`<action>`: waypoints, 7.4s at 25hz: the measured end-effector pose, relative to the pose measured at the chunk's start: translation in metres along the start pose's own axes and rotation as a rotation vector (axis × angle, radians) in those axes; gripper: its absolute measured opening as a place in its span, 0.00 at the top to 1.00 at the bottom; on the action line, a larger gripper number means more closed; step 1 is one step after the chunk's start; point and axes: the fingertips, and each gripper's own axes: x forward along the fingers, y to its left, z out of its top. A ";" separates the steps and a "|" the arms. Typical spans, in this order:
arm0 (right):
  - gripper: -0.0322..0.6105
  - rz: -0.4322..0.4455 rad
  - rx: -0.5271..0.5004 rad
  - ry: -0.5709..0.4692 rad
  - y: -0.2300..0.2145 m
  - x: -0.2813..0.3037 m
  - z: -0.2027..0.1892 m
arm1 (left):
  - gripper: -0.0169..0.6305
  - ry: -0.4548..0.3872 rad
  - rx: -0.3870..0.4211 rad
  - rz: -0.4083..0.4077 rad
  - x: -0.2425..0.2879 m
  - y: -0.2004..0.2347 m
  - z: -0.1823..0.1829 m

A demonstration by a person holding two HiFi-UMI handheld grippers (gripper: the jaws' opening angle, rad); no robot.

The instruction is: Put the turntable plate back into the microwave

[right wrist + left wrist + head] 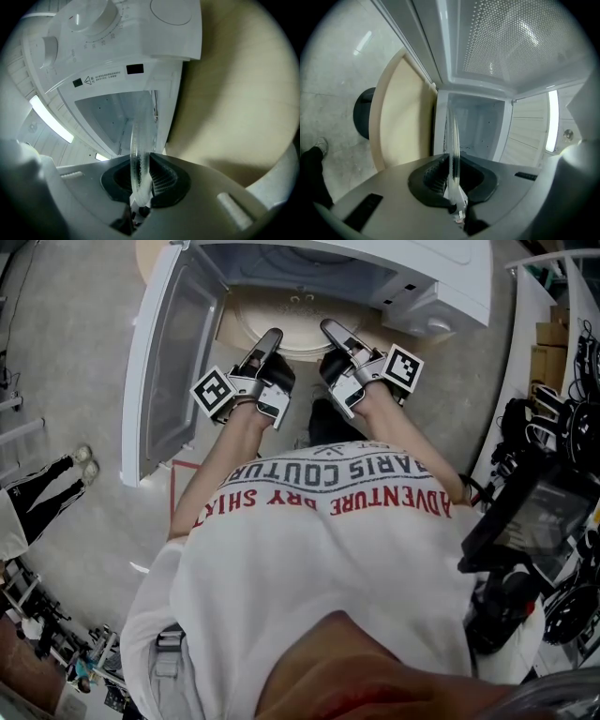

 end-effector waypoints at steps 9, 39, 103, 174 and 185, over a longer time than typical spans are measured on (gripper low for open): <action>0.91 0.026 -0.013 -0.020 0.008 0.029 0.022 | 0.93 0.001 0.023 -0.019 0.027 -0.011 0.026; 0.90 -0.067 -0.124 -0.118 0.012 0.034 0.020 | 0.93 -0.016 -0.001 0.012 0.049 -0.006 0.047; 0.89 -0.035 0.019 -0.144 -0.006 0.067 0.035 | 0.91 -0.013 0.106 0.060 0.083 0.003 0.060; 0.95 -0.177 -1.279 0.405 0.109 -0.123 -0.123 | 0.97 0.599 1.444 -0.013 -0.087 -0.110 -0.140; 0.95 -0.146 -1.476 0.463 0.139 -0.290 -0.252 | 0.97 0.607 1.462 -0.053 -0.246 -0.105 -0.282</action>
